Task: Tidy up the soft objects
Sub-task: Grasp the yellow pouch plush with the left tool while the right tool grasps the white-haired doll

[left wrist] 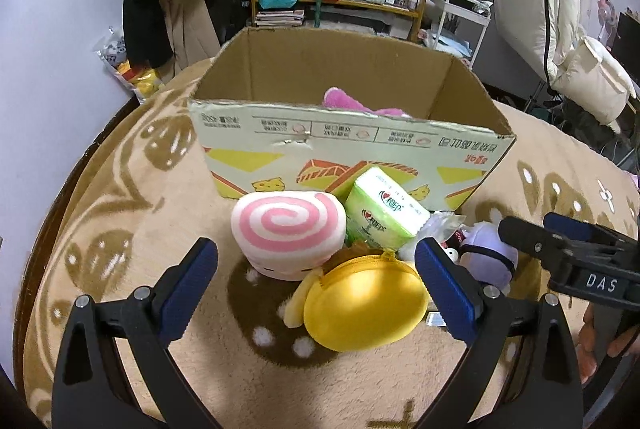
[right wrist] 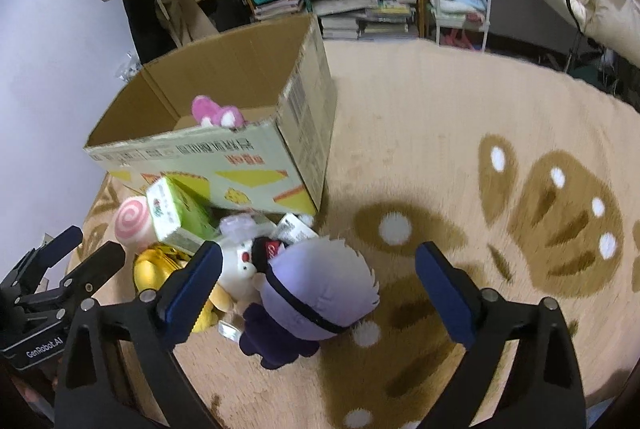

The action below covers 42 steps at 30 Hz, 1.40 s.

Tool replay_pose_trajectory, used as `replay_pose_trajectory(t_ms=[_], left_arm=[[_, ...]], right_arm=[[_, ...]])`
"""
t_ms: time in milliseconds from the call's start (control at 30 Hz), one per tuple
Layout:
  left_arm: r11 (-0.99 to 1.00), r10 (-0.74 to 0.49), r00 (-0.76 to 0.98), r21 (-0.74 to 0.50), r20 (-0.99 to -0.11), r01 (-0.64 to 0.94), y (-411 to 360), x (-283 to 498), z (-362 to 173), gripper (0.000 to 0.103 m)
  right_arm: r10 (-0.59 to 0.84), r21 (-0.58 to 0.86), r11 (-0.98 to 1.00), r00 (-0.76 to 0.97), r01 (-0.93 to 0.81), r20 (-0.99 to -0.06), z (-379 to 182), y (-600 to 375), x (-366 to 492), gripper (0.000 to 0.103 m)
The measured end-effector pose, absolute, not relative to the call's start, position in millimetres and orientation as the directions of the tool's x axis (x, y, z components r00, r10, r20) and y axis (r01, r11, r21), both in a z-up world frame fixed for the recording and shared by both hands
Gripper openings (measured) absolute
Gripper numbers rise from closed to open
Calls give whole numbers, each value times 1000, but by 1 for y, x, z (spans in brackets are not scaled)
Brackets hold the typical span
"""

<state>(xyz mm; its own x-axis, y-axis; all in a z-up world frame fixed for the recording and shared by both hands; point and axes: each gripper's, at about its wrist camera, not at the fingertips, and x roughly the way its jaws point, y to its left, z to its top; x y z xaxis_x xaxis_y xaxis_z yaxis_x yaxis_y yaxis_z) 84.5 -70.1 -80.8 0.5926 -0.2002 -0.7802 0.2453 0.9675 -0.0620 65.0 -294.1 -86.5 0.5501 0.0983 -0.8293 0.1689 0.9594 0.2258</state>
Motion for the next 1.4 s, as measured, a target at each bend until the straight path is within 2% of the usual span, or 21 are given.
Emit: replay_pose_trajectory(t_ms=[367, 500, 700, 1400], left_arm=[[963, -189, 528, -51, -828, 265, -84, 94, -108, 98], [958, -195, 506, -54, -840, 281, -89, 94, -115, 98], [952, -189, 491, -35, -850, 305, -99, 93, -122, 98], [950, -221, 425, -95, -878, 297, -97, 96, -137, 96]], right_arm=[[140, 233, 959, 448, 160, -883, -114, -286, 72, 87], [148, 231, 961, 424, 151, -894, -119, -284, 76, 73], [155, 240, 958, 422, 158, -893, -122, -284, 77, 73], [169, 261, 950, 420, 170, -892, -129, -291, 83, 74]])
